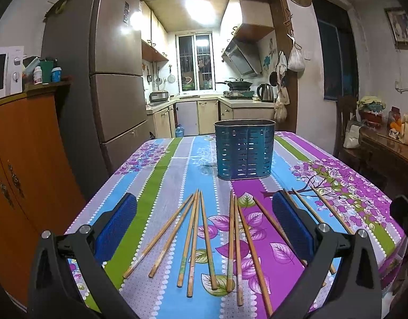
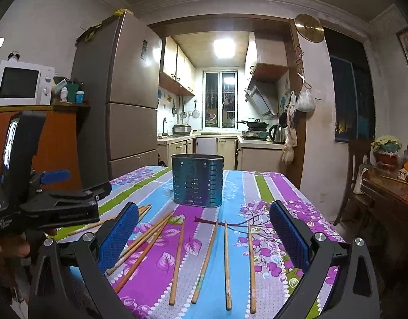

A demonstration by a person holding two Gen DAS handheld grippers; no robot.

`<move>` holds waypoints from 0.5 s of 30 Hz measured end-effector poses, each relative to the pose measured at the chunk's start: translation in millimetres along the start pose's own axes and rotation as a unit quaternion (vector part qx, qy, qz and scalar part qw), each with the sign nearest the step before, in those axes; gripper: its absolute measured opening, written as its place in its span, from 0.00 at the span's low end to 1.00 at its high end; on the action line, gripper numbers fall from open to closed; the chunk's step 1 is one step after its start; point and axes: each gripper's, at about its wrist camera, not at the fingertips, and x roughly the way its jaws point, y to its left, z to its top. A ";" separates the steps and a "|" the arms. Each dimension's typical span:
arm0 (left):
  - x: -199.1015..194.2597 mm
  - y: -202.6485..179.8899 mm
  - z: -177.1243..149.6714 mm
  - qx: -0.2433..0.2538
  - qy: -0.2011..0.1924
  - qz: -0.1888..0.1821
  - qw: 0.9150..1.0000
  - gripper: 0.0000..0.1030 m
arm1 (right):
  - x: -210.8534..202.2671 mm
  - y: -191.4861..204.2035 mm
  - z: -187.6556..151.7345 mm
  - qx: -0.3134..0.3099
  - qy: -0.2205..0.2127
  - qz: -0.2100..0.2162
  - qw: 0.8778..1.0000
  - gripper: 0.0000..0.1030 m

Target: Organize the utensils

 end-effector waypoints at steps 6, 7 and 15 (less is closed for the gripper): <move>-4.1 9.3 1.6 -0.013 -0.007 0.002 1.000 0.95 | 5.6 0.4 4.2 0.003 -0.002 -0.005 1.000 0.96; -4.8 10.1 2.1 -0.014 -0.008 0.002 1.000 0.95 | 6.5 0.2 4.2 0.003 -0.002 -0.005 1.000 0.96; -7.3 14.5 1.5 -0.019 -0.012 0.004 1.000 0.95 | 8.3 4.4 6.1 -0.002 -0.002 -0.007 1.000 0.96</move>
